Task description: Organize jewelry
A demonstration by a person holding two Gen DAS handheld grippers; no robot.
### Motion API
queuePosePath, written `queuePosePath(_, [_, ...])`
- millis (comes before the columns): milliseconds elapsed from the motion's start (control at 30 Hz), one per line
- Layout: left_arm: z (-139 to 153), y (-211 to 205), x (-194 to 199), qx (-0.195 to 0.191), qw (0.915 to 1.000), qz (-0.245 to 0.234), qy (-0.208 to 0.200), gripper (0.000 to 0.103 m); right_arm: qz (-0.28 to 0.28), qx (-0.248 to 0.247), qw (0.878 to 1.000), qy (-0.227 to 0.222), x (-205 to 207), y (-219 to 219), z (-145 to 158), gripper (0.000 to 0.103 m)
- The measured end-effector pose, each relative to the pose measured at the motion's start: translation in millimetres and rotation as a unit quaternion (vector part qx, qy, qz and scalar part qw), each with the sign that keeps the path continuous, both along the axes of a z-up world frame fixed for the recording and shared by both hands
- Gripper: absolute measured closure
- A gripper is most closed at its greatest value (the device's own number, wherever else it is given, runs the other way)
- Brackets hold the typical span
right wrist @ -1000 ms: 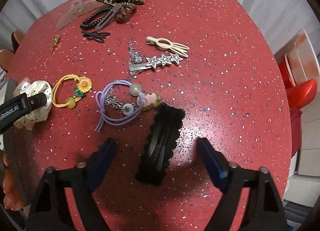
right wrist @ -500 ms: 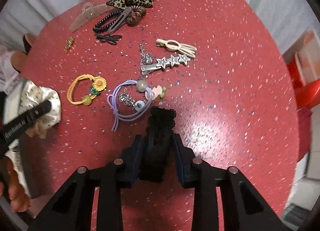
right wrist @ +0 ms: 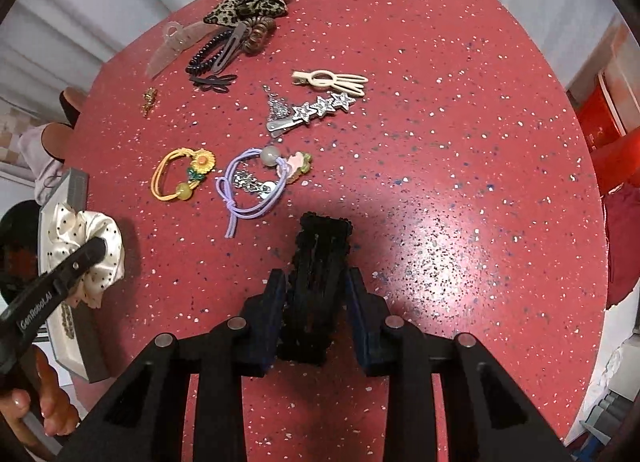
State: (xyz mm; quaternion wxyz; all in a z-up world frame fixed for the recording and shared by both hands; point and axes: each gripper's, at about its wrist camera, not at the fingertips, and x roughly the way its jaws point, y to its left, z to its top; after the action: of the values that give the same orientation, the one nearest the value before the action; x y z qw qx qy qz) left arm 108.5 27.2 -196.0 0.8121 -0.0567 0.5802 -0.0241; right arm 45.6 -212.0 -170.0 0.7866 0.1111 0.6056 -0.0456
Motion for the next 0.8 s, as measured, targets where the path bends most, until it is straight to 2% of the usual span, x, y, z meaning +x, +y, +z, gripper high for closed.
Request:
queuePosePath(267, [14, 2, -14, -0.011, 0.9999, -0.003, -0.008, 0.084, 0.01, -0.001, 1.0, -0.008, -13, 6, 17, 0.07])
queuePosePath(800, [49, 34, -38, -0.026, 0.9989, 0.022, -0.033, 0.084, 0.047, -0.005, 0.999, -0.022, -6, 49, 38, 0.07])
